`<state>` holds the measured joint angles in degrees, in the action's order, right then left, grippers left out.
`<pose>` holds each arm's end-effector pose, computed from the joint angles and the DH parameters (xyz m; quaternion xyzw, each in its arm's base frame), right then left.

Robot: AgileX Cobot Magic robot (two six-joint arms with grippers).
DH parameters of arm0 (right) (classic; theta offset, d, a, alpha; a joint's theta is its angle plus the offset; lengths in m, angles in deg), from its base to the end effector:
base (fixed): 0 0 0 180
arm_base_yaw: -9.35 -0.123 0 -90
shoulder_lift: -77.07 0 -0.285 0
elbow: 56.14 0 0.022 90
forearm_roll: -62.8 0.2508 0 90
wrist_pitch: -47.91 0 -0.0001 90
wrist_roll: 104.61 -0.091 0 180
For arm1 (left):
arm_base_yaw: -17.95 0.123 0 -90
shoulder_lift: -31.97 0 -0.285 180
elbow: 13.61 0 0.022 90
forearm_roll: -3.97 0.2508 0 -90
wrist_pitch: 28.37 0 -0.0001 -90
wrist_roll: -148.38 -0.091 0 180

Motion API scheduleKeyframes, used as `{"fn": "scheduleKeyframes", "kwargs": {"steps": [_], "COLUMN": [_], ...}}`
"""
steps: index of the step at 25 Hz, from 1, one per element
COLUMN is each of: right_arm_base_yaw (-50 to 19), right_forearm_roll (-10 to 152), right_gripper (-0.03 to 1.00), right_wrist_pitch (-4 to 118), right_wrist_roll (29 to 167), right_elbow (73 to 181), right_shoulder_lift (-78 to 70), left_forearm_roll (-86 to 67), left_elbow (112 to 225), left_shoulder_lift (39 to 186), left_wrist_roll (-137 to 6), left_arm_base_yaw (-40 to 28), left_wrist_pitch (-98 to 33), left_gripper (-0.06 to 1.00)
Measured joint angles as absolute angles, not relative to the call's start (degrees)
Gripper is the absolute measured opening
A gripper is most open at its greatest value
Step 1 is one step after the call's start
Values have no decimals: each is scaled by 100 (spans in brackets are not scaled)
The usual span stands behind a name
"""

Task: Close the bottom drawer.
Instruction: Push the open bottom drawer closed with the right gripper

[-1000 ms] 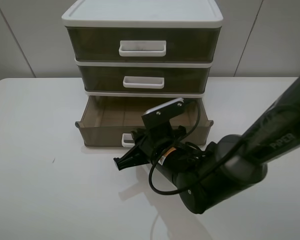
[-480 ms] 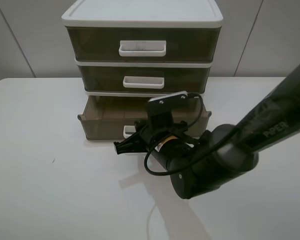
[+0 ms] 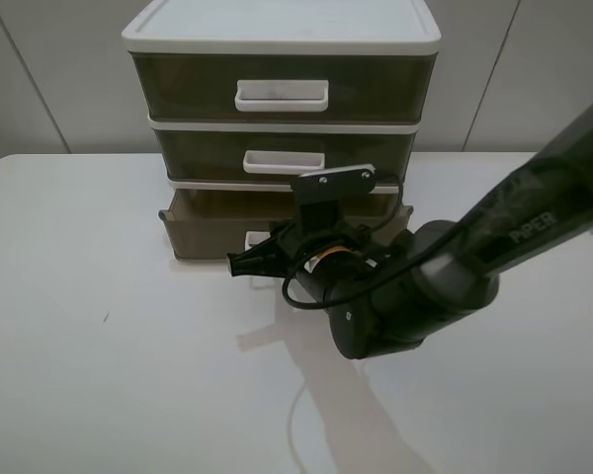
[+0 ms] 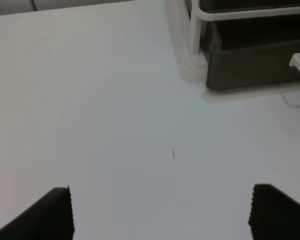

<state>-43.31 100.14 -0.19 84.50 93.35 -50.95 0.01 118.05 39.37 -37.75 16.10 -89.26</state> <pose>0.2511 0.2614 0.0852 -0.1321 0.8277 0.1320 0.5293 -0.0067 -0.0053 0.2784 0.0607 0.8483 -0.0149 0.5259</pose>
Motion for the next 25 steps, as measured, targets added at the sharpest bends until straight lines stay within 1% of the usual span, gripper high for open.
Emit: {"fn": "scheduleKeyframes", "kwargs": {"steps": [5, 17, 25], "right_arm_base_yaw": [-4224, -4236, -4170], "right_forearm_roll": [10163, 10378, 10582], "right_gripper": [2, 2, 2], "right_wrist_pitch": [-36, -30, -186], "right_wrist_roll": [8444, 8439, 8439], "right_elbow": [9555, 10204, 10296], "right_shoulder_lift": [-5336, -5759, -5840], "left_forearm_roll": [1, 1, 1], "left_elbow": [11805, 11805, 11805], "left_shoulder_lift": [3937, 3937, 3937], "left_wrist_roll": [-3775, -3775, -3775], "left_arm_base_yaw": [1610, 1610, 1610], "left_wrist_pitch": [-8926, -8926, -8926], "left_gripper": [72, 72, 72]}}
